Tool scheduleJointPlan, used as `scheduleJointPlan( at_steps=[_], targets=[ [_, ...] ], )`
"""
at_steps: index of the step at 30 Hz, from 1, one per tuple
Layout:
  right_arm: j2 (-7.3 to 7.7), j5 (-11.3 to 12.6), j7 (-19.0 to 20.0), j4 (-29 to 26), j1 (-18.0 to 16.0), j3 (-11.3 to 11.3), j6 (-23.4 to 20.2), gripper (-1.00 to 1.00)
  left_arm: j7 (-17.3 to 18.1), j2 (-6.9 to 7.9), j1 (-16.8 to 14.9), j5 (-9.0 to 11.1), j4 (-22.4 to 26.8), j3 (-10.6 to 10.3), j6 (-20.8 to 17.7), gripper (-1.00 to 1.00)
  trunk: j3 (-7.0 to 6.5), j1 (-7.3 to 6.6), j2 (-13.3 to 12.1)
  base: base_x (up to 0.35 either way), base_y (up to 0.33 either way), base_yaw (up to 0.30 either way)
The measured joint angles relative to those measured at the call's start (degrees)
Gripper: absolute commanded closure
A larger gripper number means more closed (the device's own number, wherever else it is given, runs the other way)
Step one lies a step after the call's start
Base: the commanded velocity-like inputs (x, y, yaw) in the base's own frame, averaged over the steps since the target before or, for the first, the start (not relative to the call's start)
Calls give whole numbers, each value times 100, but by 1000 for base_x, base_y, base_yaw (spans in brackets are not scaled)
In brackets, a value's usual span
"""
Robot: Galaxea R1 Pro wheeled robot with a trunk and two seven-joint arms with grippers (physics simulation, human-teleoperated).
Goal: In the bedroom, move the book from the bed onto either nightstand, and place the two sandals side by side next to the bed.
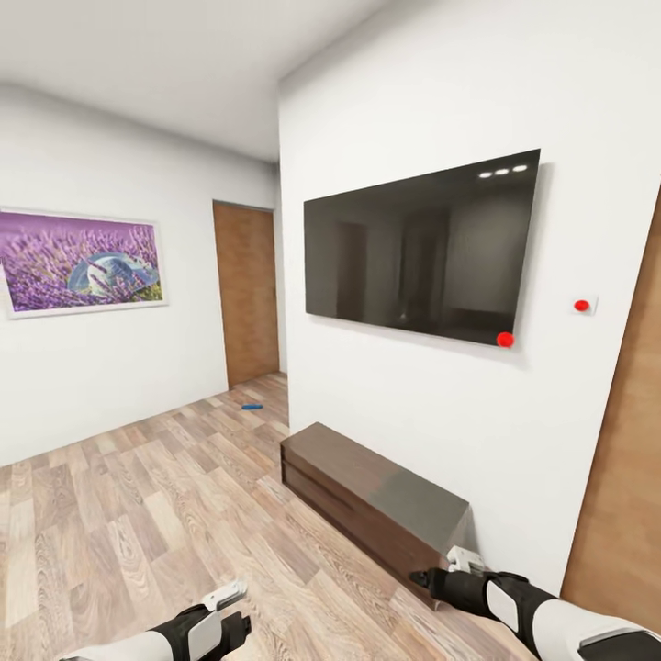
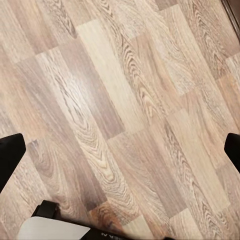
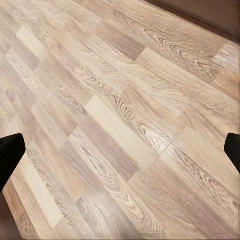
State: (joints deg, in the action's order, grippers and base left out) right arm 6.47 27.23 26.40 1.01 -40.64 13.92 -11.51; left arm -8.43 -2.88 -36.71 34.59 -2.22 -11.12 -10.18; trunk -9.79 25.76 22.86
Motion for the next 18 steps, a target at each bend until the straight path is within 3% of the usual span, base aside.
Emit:
scheduleJointPlan(
  at_steps=[3,7,8,11,16,17,18],
  targets=[
    [48,1,0,-3,8,7,0,-100,1,-3,-2,0,0,0,1,-100,26,0,0,0,0,70],
    [88,1,0,-5,15,309,4,-100,-2,-18,-1,0,0,0,2,-100,62,0,0,0,0,73],
    [95,5,-3,-5,16,719,8,-100,-4,-22,0,1,1,0,1,-100,70,0,0,0,0,67],
    [97,10,-45,-7,16,995,9,-100,-5,-24,-2,0,0,0,2,-100,90,0,0,0,0,48],
    [99,17,-422,-14,16,1202,64,-100,-5,-26,-4,0,0,0,2,-100,105,0,1,34,0,19],
    [99,19,-728,-18,16,1261,218,-100,-5,-26,-3,0,0,0,2,-100,106,-3,3,181,0,5],
    [99,19,-786,-19,16,1271,267,-100,-5,-26,-4,0,0,0,2,-100,107,-2,1,213,0,4]
  ],
)
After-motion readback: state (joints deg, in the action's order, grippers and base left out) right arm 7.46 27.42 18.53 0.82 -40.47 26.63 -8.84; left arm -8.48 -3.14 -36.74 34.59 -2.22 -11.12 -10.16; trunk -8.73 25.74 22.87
